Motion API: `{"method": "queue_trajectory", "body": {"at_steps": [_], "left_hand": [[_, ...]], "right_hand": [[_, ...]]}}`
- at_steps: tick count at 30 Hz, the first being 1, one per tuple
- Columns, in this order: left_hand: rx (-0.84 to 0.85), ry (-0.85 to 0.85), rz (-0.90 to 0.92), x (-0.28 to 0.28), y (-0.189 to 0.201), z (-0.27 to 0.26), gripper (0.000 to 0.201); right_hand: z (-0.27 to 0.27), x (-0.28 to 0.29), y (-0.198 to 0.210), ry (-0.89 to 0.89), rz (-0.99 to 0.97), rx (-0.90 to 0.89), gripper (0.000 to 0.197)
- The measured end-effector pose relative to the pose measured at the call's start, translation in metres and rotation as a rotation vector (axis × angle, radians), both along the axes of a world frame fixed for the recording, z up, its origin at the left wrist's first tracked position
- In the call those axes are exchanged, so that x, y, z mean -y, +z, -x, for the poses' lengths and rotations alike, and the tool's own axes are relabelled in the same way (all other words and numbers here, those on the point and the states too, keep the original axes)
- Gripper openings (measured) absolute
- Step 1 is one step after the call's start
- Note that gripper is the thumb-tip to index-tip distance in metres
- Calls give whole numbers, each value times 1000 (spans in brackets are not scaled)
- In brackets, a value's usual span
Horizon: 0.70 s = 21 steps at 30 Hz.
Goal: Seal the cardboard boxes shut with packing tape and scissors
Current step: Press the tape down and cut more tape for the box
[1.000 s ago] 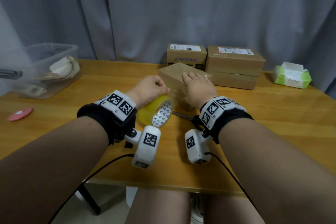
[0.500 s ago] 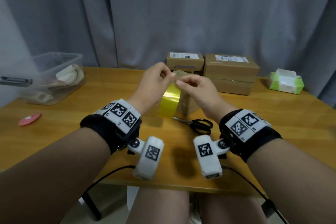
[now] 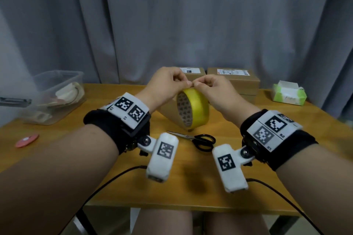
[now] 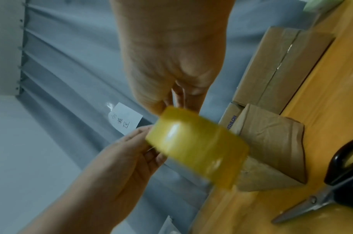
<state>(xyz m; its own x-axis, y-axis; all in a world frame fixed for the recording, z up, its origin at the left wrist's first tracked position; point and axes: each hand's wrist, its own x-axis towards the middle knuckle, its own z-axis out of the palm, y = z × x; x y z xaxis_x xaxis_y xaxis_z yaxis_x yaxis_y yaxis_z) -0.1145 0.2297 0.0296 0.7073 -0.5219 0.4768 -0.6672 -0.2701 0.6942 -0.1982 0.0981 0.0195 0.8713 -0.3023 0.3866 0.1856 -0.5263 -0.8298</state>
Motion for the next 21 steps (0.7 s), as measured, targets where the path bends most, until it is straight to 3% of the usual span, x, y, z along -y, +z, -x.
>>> {"method": "queue_trajectory", "body": {"at_steps": [2, 3, 8, 11, 14, 17, 21], "left_hand": [[34, 86, 32, 10, 1, 0, 13], [35, 111, 40, 15, 1, -1, 13], [-55, 91, -21, 33, -12, -1, 26], [-69, 52, -57, 35, -19, -4, 21], [-115, 55, 90, 33, -25, -14, 16], [-131, 126, 124, 35, -36, -30, 17], [-163, 128, 8, 40, -53, -56, 19]], "right_hand": [[-2, 1, 0, -64, 14, -66, 46], [-3, 2, 0, -100, 12, -89, 51], [-2, 9, -1, -213, 46, -79, 30], [-3, 10, -4, -230, 240, -297, 32], [-11, 15, -5, -226, 409, -562, 53], [-19, 21, -3, -223, 340, -568, 59], [-31, 29, -10, -262, 226, -533, 38]]}}
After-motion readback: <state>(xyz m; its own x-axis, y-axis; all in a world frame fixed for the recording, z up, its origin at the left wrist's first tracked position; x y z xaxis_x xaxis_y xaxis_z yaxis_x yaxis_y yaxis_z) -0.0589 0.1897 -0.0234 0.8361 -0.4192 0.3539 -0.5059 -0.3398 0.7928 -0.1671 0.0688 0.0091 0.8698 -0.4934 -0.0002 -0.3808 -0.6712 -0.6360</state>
